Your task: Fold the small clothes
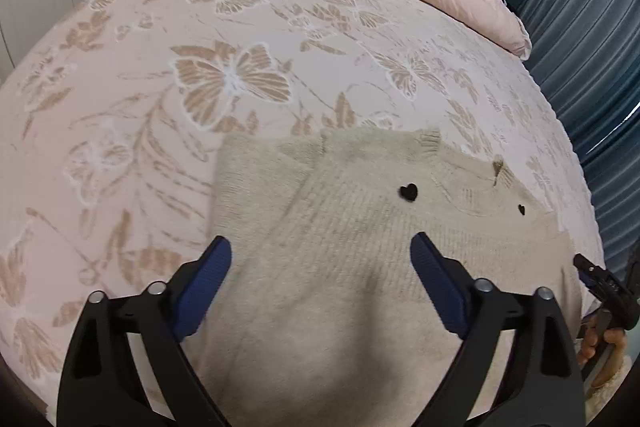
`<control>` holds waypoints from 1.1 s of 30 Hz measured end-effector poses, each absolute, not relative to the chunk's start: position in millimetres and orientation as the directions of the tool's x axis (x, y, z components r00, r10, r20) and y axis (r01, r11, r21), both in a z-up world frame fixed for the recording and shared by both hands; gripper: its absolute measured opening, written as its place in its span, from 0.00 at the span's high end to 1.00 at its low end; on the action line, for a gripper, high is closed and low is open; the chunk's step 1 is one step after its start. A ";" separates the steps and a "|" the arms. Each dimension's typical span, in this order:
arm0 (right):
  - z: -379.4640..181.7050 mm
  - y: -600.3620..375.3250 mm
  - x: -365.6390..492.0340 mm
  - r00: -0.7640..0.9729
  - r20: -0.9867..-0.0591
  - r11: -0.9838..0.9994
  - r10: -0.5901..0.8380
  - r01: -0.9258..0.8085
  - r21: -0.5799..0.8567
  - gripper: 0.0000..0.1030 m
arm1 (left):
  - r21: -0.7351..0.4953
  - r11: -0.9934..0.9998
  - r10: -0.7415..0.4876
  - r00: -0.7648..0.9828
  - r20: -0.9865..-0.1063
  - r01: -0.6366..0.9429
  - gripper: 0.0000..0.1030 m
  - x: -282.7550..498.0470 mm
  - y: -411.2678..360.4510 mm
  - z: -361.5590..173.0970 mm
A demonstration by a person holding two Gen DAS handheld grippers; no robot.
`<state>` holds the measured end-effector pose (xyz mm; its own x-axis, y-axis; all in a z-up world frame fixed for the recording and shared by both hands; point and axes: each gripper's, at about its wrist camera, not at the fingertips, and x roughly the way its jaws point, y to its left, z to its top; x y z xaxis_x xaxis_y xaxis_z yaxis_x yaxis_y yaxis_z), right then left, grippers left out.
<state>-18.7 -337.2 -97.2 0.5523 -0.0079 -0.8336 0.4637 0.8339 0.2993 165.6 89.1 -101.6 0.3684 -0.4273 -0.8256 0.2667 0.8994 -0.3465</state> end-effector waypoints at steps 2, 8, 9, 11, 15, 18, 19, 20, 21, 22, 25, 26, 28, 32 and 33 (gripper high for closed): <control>-100.7 -330.0 -14.7 0.535 -0.845 0.838 0.012 0.456 0.301 0.49 | -0.366 0.884 -0.449 0.313 -0.837 0.291 0.53 165.4 82.5 -105.7; -79.0 -308.1 -42.4 0.593 -0.805 0.870 0.019 0.388 0.306 0.93 | -0.414 0.853 -0.511 0.352 -0.784 0.318 0.92 134.1 98.1 -82.3; -69.9 -305.8 -51.4 0.613 -0.790 0.868 0.022 0.380 0.319 0.93 | -0.428 0.847 -0.526 0.372 -0.765 0.316 0.93 125.3 104.9 -71.6; -44.4 -301.5 -76.3 0.677 -0.735 0.860 0.040 0.351 0.370 0.94 | -0.474 0.824 -0.566 0.408 -0.716 0.311 0.93 106.5 119.2 -46.1; 26.9 -299.4 -118.5 0.811 -0.584 0.857 0.046 0.268 0.440 0.94 | -0.503 0.789 -0.613 0.489 -0.620 0.352 0.93 68.4 139.9 17.1; 88.2 -303.9 -133.0 0.897 -0.442 0.863 0.019 0.208 0.460 0.94 | -0.480 0.784 -0.618 0.569 -0.542 0.394 0.93 55.7 147.2 70.1; 106.4 -306.4 -134.6 0.920 -0.392 0.866 0.003 0.194 0.461 0.94 | -0.476 0.784 -0.616 0.597 -0.513 0.399 0.93 57.6 149.1 85.7; 120.6 -309.6 -133.4 0.936 -0.351 0.866 -0.009 0.183 0.465 0.94 | -0.476 0.785 -0.611 0.621 -0.491 0.395 0.93 63.9 150.8 98.4; 128.9 -314.9 -128.5 0.945 -0.326 0.865 -0.007 0.169 0.472 0.94 | -0.478 0.784 -0.609 0.635 -0.474 0.395 0.93 72.5 151.1 107.4; 132.0 -320.4 -120.6 0.950 -0.313 0.868 -0.013 0.167 0.468 0.94 | -0.471 0.792 -0.596 0.654 -0.466 0.387 0.93 83.8 151.6 112.1; 100.2 -337.8 -73.4 0.917 -0.397 0.867 -0.037 0.227 0.443 0.94 | -0.434 0.833 -0.542 0.666 -0.512 0.344 0.93 125.7 136.9 95.4; 74.1 -345.6 -51.4 0.887 -0.460 0.857 -0.039 0.266 0.441 0.93 | -0.412 0.850 -0.520 0.645 -0.560 0.328 0.92 142.2 127.5 77.6; 5.1 -361.3 -9.5 0.794 -0.608 0.820 0.003 0.346 0.456 0.93 | -0.370 0.890 -0.454 0.584 -0.673 0.266 0.91 173.7 108.9 23.8; -90.8 -366.3 24.2 0.588 -0.808 0.800 -0.036 0.502 0.330 0.93 | -0.288 0.946 -0.323 0.437 -0.839 0.146 0.90 200.2 92.3 -87.7; -86.1 -360.0 18.0 0.613 -0.789 0.812 -0.053 0.486 0.324 0.92 | -0.265 0.953 -0.302 0.439 -0.846 0.144 0.89 195.0 93.1 -94.2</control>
